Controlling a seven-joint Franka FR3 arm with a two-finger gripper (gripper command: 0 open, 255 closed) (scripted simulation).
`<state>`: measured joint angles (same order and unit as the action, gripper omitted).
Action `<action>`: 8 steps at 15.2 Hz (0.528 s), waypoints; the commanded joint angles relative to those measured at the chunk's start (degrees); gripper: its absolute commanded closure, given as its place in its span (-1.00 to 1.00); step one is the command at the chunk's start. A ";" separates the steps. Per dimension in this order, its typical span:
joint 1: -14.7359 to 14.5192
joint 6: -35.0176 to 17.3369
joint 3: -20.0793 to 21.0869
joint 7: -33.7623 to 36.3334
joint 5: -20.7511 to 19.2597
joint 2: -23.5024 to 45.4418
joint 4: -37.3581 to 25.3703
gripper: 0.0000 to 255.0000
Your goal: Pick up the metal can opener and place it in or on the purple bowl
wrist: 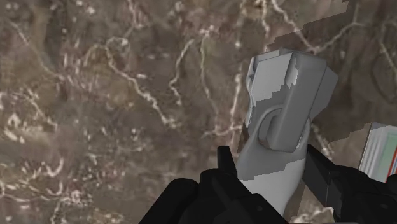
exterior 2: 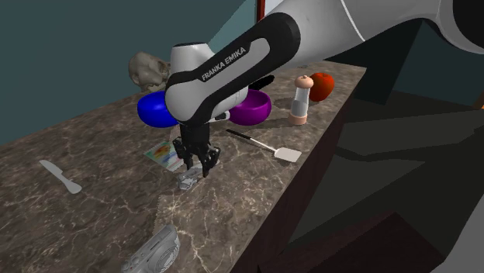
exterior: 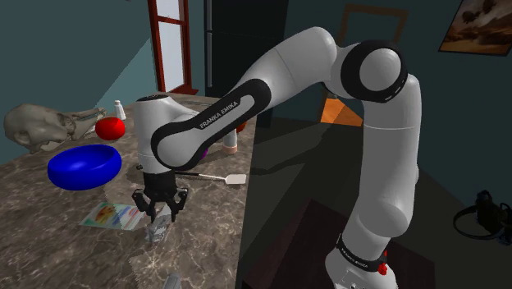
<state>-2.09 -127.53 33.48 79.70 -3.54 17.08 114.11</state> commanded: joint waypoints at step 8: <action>0.45 2.65 0.48 -0.55 1.15 -1.78 -1.13 1.00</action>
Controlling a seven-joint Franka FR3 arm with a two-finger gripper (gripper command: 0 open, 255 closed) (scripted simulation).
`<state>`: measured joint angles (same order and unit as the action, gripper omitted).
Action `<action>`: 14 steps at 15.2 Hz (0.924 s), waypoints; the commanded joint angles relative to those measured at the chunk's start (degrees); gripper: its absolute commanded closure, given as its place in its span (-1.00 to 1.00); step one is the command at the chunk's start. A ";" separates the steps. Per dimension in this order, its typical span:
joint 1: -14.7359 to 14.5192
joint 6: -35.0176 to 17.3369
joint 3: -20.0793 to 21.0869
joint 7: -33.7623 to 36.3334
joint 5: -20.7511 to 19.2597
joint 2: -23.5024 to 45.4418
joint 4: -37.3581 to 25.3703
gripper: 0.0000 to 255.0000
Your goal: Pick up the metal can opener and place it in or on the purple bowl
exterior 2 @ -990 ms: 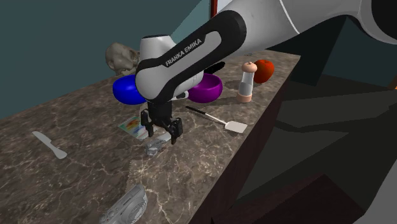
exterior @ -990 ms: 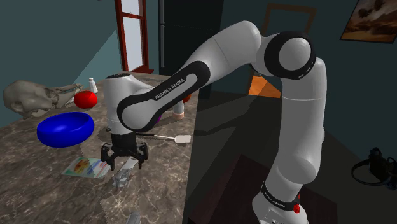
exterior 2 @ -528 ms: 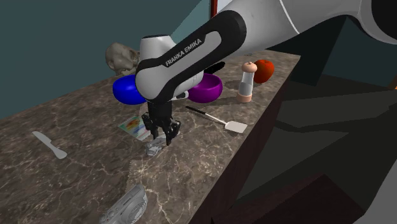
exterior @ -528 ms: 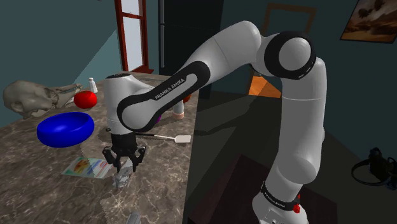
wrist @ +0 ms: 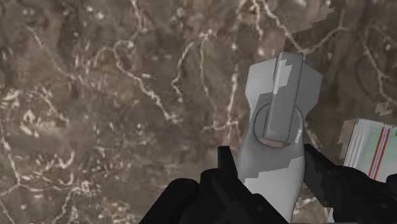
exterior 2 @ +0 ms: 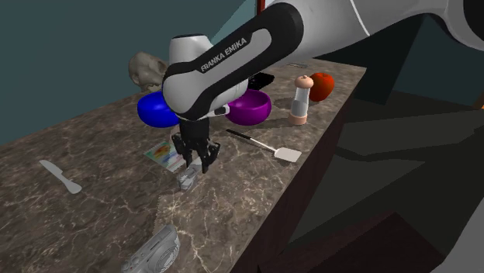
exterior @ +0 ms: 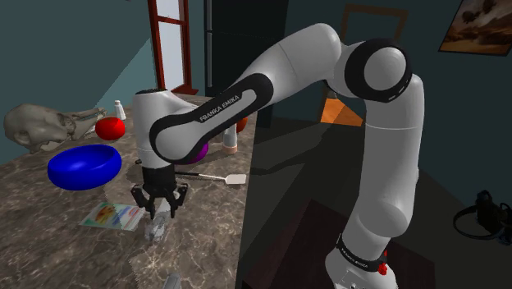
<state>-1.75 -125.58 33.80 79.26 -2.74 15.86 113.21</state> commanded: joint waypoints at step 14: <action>1.13 10.43 1.10 -1.38 3.40 -5.45 -5.80 1.00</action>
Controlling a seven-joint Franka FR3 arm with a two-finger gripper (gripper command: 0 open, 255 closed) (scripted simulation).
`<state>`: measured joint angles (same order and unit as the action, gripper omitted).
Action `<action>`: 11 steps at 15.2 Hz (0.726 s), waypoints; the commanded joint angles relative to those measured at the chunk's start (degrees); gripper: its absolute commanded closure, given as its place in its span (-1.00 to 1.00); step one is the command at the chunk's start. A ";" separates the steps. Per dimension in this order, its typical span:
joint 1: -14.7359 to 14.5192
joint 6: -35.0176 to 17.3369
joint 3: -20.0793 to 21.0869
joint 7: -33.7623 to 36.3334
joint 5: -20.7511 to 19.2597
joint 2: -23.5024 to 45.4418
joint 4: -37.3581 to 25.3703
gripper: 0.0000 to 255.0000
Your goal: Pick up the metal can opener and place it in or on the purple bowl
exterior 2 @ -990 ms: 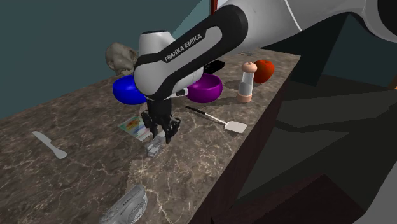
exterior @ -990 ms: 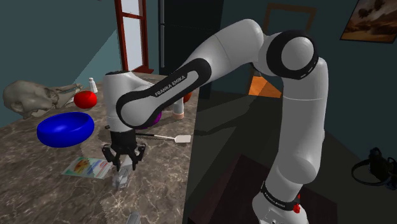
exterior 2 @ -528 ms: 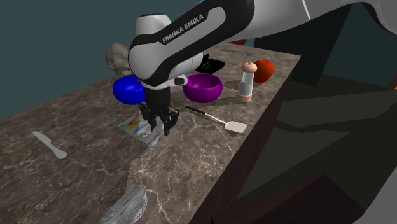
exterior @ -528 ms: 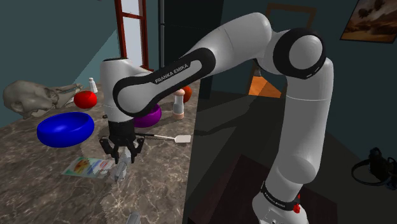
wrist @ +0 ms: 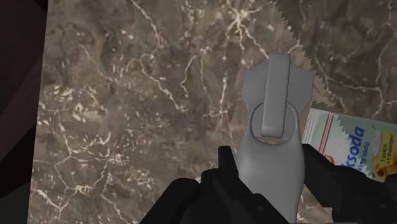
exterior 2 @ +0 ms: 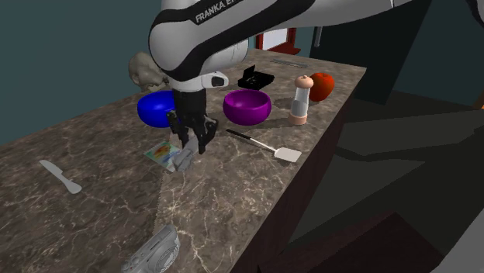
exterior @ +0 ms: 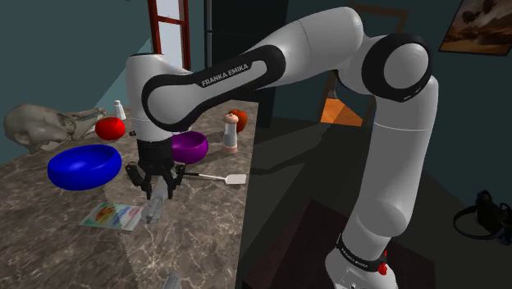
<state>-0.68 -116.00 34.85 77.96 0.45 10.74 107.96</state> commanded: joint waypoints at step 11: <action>0.39 8.87 0.30 -0.27 1.41 -2.47 -6.78 1.00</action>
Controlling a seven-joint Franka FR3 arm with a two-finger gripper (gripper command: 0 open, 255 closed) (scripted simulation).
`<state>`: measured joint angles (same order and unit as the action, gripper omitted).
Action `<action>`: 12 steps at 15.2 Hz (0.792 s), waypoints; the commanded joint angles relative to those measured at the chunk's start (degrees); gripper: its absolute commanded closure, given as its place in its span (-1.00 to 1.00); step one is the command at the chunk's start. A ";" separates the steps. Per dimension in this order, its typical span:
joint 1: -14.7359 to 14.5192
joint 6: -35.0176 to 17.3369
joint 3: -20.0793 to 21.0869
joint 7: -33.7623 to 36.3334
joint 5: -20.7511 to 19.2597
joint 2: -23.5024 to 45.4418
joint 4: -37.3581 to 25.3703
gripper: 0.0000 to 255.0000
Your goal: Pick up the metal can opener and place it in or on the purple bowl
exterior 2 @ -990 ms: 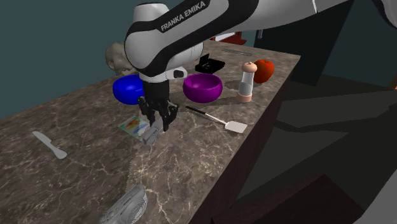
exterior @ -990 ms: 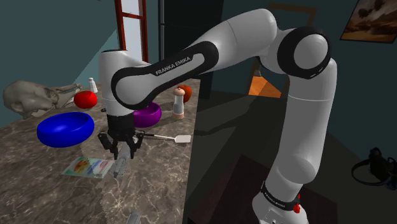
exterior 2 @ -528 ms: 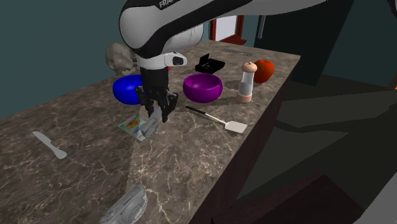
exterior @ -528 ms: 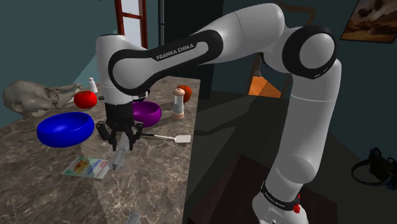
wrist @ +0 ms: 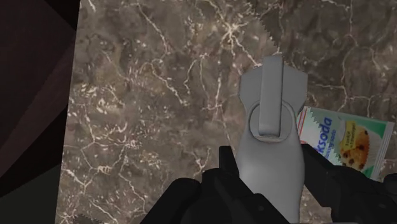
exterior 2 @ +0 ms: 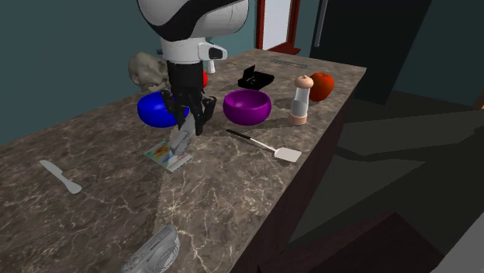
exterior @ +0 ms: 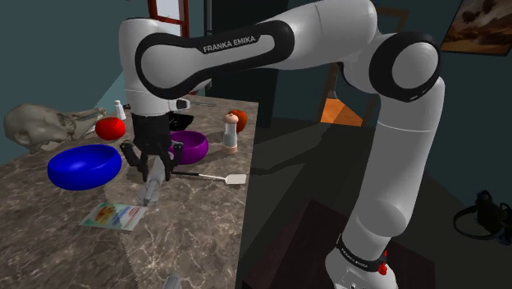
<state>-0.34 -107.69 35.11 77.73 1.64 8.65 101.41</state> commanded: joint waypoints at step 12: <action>4.26 6.30 -3.80 -7.74 -2.42 5.12 -10.07 1.00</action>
<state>3.52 -101.69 31.80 70.91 -0.19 12.54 92.62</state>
